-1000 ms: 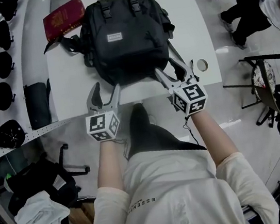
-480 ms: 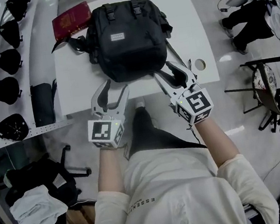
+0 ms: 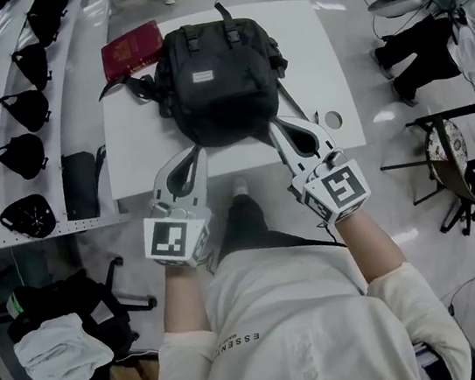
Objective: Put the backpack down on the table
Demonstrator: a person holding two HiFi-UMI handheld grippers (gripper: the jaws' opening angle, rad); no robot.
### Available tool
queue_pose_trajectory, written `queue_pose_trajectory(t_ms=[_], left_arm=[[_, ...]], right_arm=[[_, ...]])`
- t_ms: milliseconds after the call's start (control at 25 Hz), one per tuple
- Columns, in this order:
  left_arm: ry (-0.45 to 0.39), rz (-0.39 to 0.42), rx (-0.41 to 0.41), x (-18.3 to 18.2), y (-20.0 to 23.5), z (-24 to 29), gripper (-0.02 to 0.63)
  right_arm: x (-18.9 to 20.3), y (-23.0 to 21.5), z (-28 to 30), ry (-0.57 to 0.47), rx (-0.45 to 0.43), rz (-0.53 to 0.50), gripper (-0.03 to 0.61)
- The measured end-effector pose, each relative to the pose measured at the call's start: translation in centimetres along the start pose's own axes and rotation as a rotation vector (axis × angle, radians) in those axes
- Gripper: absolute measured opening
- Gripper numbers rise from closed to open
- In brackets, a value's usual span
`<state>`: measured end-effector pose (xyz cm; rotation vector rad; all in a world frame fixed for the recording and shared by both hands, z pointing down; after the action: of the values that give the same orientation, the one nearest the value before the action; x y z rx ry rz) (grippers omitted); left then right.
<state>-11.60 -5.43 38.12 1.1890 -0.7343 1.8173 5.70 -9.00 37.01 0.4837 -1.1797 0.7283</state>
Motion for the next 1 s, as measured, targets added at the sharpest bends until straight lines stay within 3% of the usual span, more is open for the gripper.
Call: queue_pose_trajectory(t_ms=[160,440,1000], left_arm=[[-0.013,0.031,0.033,-1.9,-0.7,-0.8,0.003],[-0.03,0.046,0.049,-3.9,-1.1,-1.1,0.003],[-0.047,0.067,0.065,-5.5,-1.1,0.2,0.003]], right_arm=[[-1.0,0.3,-0.5,0.003,-0.032,-0.006,0.015],[-2.5,0.3,-1.3,-0.03,-0.006,-0.099,0.015],[-3.0,-0.8,-1.0,-0.047,0.002,-0.123,0.014]])
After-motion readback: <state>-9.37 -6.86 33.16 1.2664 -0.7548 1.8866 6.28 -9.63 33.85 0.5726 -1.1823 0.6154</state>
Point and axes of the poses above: the fingertips, and each gripper's own axes: z forward along the fingers, y to its left, x out of its underside, the point moved 4 cm from there along -z, backward along the fingers, and after that the axes turned 15 degrees about y, right-handed, at the moved point
